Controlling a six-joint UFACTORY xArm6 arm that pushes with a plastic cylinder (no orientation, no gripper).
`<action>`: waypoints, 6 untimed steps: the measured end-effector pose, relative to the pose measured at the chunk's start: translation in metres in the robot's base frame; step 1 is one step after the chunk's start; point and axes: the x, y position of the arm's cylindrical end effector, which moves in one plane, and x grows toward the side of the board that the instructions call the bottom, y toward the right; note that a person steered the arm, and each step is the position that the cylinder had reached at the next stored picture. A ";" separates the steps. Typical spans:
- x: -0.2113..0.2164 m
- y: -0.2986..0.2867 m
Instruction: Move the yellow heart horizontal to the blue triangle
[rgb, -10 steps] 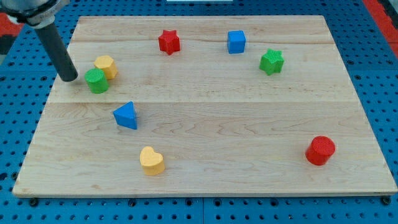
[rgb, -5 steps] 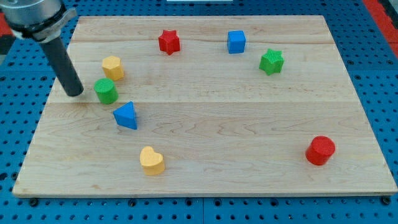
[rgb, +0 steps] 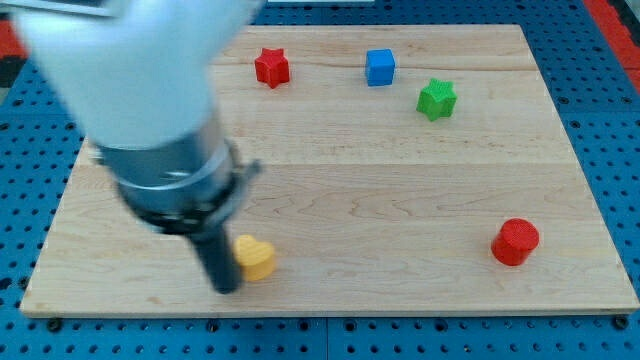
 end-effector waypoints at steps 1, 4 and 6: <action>-0.037 0.015; -0.012 0.075; -0.085 0.057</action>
